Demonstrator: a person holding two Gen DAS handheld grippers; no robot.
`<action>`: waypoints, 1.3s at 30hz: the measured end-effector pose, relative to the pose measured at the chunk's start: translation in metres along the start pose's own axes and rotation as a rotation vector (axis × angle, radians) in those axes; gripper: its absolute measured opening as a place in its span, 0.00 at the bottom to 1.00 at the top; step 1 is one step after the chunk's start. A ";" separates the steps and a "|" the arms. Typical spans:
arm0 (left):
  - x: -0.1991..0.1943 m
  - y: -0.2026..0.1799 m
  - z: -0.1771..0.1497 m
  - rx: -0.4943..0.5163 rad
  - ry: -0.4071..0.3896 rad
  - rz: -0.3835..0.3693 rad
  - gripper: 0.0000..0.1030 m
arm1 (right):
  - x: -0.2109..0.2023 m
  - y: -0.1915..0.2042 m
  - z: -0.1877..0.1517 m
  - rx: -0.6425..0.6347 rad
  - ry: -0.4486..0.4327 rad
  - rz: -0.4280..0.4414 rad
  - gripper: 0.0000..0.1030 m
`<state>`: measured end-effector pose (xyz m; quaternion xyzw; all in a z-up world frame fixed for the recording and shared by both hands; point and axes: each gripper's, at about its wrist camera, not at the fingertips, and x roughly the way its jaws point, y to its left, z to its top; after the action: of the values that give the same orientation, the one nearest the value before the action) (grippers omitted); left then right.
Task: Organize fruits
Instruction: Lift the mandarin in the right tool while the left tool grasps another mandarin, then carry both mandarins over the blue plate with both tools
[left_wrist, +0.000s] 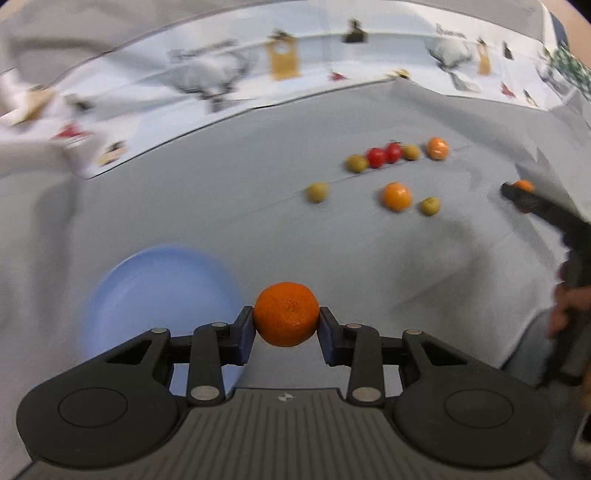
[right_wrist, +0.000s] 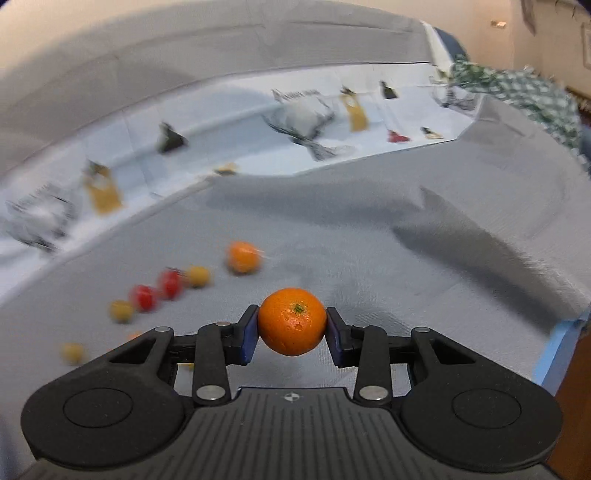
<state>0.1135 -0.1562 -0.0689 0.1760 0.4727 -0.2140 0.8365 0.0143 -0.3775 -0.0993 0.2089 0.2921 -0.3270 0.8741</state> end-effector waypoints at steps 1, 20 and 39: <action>-0.014 0.009 -0.009 -0.015 -0.002 0.014 0.38 | -0.018 0.003 0.001 -0.001 0.007 0.051 0.38; -0.149 0.102 -0.160 -0.277 -0.166 0.052 0.38 | -0.228 0.138 -0.071 -0.456 0.157 0.601 0.38; -0.157 0.117 -0.173 -0.304 -0.219 0.006 0.38 | -0.242 0.158 -0.082 -0.532 0.158 0.537 0.38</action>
<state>-0.0211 0.0585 -0.0073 0.0248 0.4052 -0.1554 0.9006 -0.0558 -0.1124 0.0238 0.0687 0.3681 0.0179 0.9271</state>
